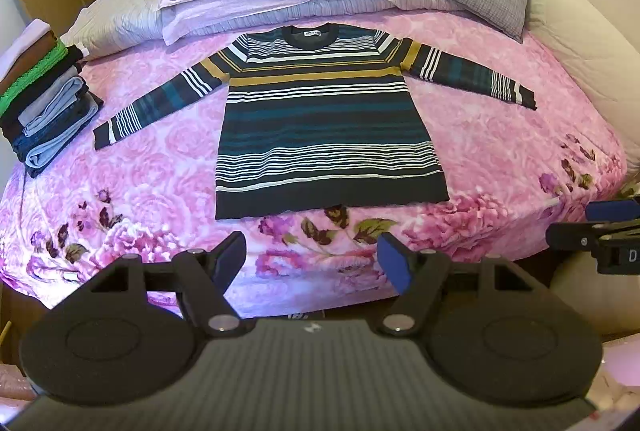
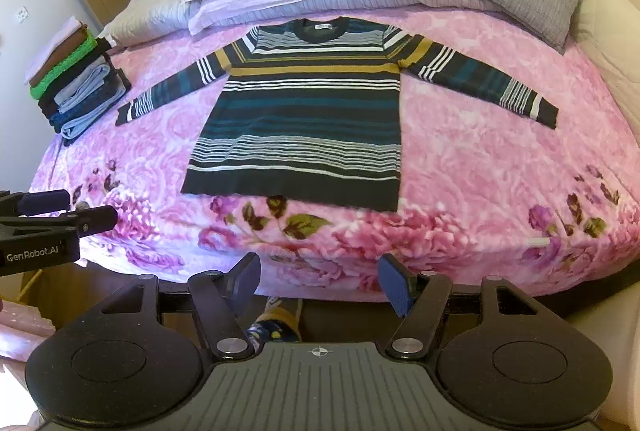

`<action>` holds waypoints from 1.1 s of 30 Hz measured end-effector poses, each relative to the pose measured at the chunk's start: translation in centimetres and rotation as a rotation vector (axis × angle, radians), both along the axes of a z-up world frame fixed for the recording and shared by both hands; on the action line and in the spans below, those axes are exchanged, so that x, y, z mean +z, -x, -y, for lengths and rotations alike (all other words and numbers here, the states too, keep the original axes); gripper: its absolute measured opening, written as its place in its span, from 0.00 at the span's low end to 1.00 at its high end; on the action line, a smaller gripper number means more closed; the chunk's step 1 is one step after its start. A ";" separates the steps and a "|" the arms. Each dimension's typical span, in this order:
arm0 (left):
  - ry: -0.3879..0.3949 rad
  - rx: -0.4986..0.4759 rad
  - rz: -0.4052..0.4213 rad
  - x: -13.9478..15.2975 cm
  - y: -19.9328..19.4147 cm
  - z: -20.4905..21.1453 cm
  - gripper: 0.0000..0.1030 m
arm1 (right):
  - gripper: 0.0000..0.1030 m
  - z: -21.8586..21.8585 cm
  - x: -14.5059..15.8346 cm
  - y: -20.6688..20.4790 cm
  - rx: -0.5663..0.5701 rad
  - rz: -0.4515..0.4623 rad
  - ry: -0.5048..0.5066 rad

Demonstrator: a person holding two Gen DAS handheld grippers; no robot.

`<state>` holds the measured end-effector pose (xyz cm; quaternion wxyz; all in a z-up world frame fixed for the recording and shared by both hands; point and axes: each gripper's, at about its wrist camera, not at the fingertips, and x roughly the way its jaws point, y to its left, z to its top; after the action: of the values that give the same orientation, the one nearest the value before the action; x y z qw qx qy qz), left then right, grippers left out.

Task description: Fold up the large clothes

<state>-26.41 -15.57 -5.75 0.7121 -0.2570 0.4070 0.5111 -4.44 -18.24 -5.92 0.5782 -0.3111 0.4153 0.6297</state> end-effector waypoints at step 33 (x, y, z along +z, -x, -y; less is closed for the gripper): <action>0.042 0.135 0.107 -3.4 4.7 -17.1 0.67 | 0.60 -15.0 -2.4 -0.9 -0.088 -0.032 -0.003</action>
<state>-31.13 1.56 -9.13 0.6910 -0.3257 0.3608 0.5350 -3.54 -3.23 -8.29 0.5989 -0.2817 0.4369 0.6091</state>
